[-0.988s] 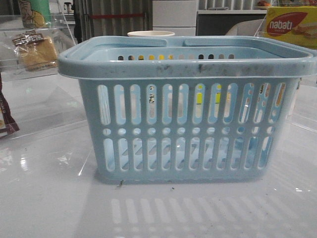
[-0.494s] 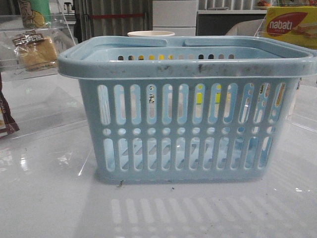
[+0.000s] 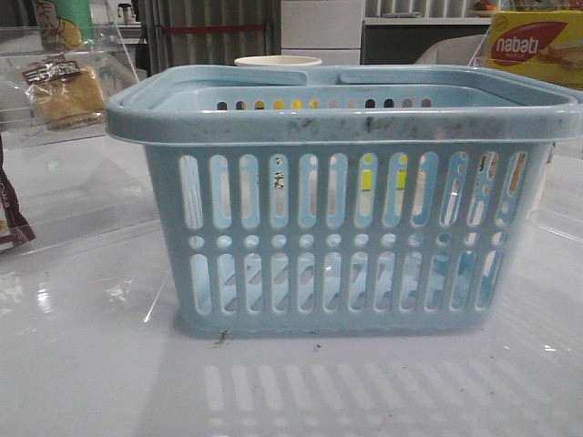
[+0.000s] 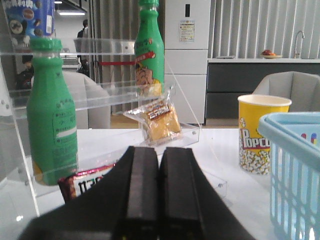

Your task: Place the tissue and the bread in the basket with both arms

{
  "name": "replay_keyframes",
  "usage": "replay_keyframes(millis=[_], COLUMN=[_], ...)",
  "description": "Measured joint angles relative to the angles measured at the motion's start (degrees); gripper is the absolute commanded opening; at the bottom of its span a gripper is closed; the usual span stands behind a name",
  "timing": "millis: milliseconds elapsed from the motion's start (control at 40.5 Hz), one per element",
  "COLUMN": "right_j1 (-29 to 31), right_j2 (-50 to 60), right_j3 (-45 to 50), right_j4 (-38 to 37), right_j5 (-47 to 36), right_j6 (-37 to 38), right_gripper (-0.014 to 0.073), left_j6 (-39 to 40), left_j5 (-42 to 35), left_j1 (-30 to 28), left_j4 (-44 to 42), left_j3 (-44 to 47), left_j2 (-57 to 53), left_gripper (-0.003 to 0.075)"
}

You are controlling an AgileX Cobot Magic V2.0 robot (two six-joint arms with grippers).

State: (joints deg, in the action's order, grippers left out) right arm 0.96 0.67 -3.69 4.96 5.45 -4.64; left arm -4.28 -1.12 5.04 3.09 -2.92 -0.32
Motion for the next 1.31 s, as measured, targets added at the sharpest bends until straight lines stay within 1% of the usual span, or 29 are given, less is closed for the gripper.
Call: replay_keyframes(millis=[99, 173, 272, 445, 568, 741, 939, 1161, 1235, 1260, 1309], right_j1=[0.00, 0.00, 0.00, 0.00, 0.00, 0.00, 0.00, 0.00, 0.00, 0.00, 0.00], right_j2=[0.00, 0.00, -2.02, -9.27, -14.85, -21.32, -27.08, -31.23, -32.10, -32.42, -32.88], right_j3=[-6.21, -12.07, -18.60, -27.98, -32.68, -33.55, -33.55, -33.55, -33.55, -33.55, -33.55], right_j4=[0.00, 0.00, 0.00, 0.00, 0.00, 0.00, 0.00, 0.00, 0.00, 0.00, 0.00], right_j5=[3.03, 6.04, 9.26, 17.18, 23.36, 30.48, 36.50, 40.29, 41.15, 41.54, 41.95], right_j6=[0.00, 0.00, 0.00, 0.00, 0.00, 0.00, 0.00, 0.00, 0.00, 0.00, 0.00], right_gripper=[0.0052, 0.0052, 0.0052, 0.0052, 0.0052, 0.0052, 0.0052, 0.0054, 0.0090, 0.0112, 0.0188], left_j6=[0.00, 0.00, 0.00, 0.00, 0.00, 0.00, 0.00, 0.00, 0.00, 0.00, 0.00], left_j5=[2.55, 5.11, 8.51, 16.69, 22.33, 28.74, 34.82, 36.70, 36.70, 36.70, 36.70], left_j1=[0.00, 0.00, 0.00, 0.00, 0.00, 0.00, 0.00, 0.00, 0.00, 0.00, 0.00], left_j4=[0.00, 0.00, 0.00, -0.10, -0.10, -0.10, -0.10, 0.00, 0.00, 0.00, 0.00], left_j3=[-5.37, -11.33, -17.08, -27.60, -32.13, -33.24, -33.24, -33.24, -33.24, -33.24, -33.24], left_j2=[0.00, 0.13, 2.04, 10.37, 16.29, 23.03, 29.30, 34.06, 35.02, 35.22, 35.78], left_gripper=[0.0092, 0.0092, 0.0092, 0.0092, 0.0092, 0.0092, 0.0092, 0.0092, 0.0093, 0.0101, 0.0133])
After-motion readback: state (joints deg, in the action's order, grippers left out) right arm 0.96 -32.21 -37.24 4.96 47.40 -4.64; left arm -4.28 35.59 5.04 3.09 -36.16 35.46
